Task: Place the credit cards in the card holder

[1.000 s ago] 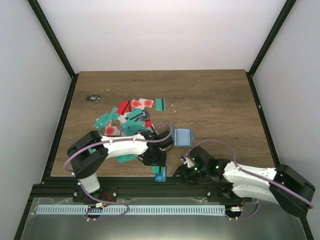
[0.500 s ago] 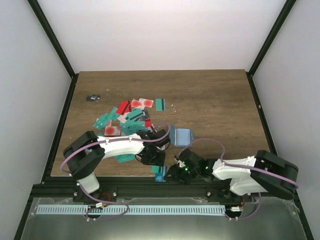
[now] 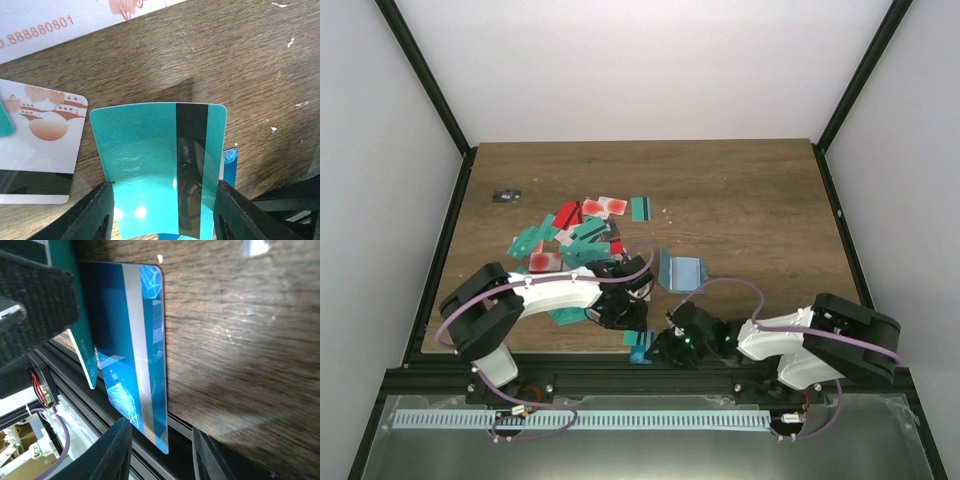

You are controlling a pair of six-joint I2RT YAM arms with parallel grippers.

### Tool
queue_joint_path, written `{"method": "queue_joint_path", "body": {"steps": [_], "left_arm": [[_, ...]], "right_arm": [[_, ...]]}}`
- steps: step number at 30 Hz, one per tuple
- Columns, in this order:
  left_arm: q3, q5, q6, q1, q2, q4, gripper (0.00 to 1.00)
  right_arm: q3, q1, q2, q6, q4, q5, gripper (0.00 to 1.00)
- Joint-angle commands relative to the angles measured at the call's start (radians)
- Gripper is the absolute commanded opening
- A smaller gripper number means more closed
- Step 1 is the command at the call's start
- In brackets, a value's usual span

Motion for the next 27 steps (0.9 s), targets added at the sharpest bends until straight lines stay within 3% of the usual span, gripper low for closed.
{"method": "queue_joint_path", "body": {"steps": [1, 11, 20, 23, 27], "left_arm": [[-0.106, -0.08, 0.031, 0.023, 0.104, 0.016, 0.35], [-0.133, -0.07, 0.032, 0.03, 0.085, 0.028, 0.34], [-0.136, -0.078, 0.017, 0.033, 0.053, 0.014, 0.34], [-0.135, -0.108, 0.012, 0.041, 0.032, -0.012, 0.34], [-0.143, -0.158, 0.01, 0.06, -0.002, -0.053, 0.34]], "right_arm": [[0.024, 0.024, 0.027, 0.03, 0.041, 0.054, 0.35], [-0.021, 0.036, 0.068, 0.098, 0.129, 0.083, 0.25], [-0.029, 0.037, 0.078, 0.099, 0.167, 0.065, 0.01], [-0.025, 0.037, 0.047, 0.09, 0.113, 0.05, 0.01], [0.003, 0.037, -0.051, 0.07, -0.08, 0.049, 0.01]]}}
